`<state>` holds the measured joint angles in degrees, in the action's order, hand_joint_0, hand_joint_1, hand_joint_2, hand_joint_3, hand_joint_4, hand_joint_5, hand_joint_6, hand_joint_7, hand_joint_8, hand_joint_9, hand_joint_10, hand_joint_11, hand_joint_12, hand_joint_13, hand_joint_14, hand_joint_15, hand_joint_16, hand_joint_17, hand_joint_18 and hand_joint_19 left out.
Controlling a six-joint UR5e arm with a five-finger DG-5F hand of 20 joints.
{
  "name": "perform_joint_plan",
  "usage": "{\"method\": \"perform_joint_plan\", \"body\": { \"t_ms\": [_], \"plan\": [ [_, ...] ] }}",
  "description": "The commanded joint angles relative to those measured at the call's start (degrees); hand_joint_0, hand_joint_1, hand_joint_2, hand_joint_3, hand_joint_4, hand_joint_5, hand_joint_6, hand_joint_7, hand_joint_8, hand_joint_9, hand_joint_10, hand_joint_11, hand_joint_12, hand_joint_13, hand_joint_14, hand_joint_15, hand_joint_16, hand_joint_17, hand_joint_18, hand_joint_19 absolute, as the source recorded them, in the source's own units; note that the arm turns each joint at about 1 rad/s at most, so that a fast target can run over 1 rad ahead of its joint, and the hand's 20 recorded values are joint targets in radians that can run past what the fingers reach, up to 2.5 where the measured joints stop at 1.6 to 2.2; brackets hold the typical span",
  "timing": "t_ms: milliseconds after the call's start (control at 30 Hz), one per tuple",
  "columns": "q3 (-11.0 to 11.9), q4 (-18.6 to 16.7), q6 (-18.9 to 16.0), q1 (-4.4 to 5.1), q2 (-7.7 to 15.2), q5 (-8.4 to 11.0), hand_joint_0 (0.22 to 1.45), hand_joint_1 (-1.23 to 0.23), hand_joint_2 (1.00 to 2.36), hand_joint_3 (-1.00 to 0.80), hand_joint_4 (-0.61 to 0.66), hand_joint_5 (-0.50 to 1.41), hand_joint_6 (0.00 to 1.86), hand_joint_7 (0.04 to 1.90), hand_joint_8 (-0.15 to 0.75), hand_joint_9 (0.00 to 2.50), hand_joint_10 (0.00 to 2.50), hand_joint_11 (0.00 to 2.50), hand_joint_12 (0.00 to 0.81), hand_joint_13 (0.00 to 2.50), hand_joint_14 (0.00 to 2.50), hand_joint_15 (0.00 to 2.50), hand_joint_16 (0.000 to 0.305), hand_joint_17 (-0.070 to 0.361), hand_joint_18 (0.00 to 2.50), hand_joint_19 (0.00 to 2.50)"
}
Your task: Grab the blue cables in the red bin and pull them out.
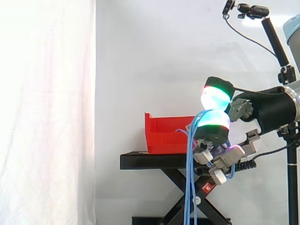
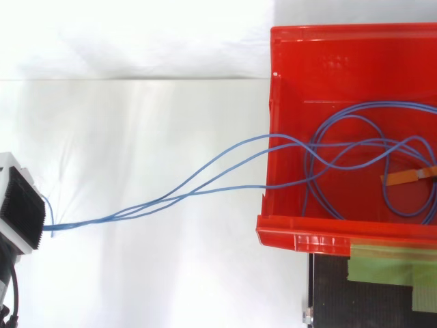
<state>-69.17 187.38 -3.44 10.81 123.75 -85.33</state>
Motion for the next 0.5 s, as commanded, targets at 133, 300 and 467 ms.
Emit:
{"method": "perform_joint_plan", "body": {
  "t_ms": [133, 300, 467],
  "plan": [
    [0.0, 0.0, 1.73, 0.0, 0.0, -0.01, 0.91, -0.72, 1.0, -1.0, 0.07, 0.9, 0.86, 0.69, 0.229, 1.1, 0.03, 0.94, 0.302, 1.26, 0.03, 1.29, 0.042, 0.095, 0.83, 0.62],
    [0.0, 0.0, 1.9, 0.0, 0.0, -0.1, 0.91, -0.72, 1.0, -1.0, 0.07, 0.89, 0.86, 0.68, 0.214, 1.23, 0.02, 1.32, 0.289, 1.35, 0.02, 1.44, 0.042, 0.094, 0.86, 0.67],
    [0.0, 0.0, 2.34, -0.08, 0.0, -0.1, 0.91, -0.72, 1.0, -1.0, 0.07, 0.89, 0.86, 0.68, 0.198, 1.3, 0.02, 1.5, 0.282, 1.44, 0.01, 1.66, 0.042, 0.094, 0.89, 0.7]
  ]
}}
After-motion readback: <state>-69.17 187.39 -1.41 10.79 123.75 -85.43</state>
